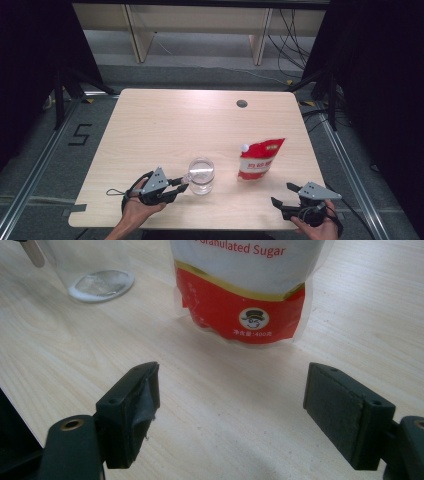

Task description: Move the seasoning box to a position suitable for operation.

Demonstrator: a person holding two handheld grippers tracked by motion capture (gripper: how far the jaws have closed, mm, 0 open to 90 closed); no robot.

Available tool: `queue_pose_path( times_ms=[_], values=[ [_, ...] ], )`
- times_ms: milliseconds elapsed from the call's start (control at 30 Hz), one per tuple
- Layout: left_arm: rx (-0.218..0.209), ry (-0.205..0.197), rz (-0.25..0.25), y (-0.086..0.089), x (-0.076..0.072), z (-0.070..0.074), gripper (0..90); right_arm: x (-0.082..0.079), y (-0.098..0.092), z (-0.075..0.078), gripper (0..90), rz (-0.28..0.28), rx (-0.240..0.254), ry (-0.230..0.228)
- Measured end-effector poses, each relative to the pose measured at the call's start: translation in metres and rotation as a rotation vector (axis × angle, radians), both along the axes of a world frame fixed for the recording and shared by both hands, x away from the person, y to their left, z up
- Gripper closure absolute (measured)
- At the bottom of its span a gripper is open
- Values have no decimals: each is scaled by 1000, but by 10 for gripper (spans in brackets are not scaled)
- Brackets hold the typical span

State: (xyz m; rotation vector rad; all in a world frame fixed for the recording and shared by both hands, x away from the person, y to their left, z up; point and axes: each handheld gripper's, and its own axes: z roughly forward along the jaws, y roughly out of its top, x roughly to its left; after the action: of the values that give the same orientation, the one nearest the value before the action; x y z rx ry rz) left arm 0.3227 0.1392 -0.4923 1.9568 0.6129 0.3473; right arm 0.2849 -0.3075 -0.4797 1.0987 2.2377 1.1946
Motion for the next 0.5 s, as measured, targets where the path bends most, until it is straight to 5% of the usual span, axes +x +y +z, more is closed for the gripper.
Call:
queue_pose_path(
  times_ms=[233, 300, 500],
  values=[
    [-17, -23, -93, -9, -6, -1, 730, -2, 2, 0, 234, 0, 5, 26],
    [-24, -22, -117, -12, -8, -2, 730, 1, 1, -1, 234, 18, -3, -8],
    [-32, -24, -159, -16, -10, -3, 730, 1, 2, -1, 234, 23, -8, -15]
  ],
)
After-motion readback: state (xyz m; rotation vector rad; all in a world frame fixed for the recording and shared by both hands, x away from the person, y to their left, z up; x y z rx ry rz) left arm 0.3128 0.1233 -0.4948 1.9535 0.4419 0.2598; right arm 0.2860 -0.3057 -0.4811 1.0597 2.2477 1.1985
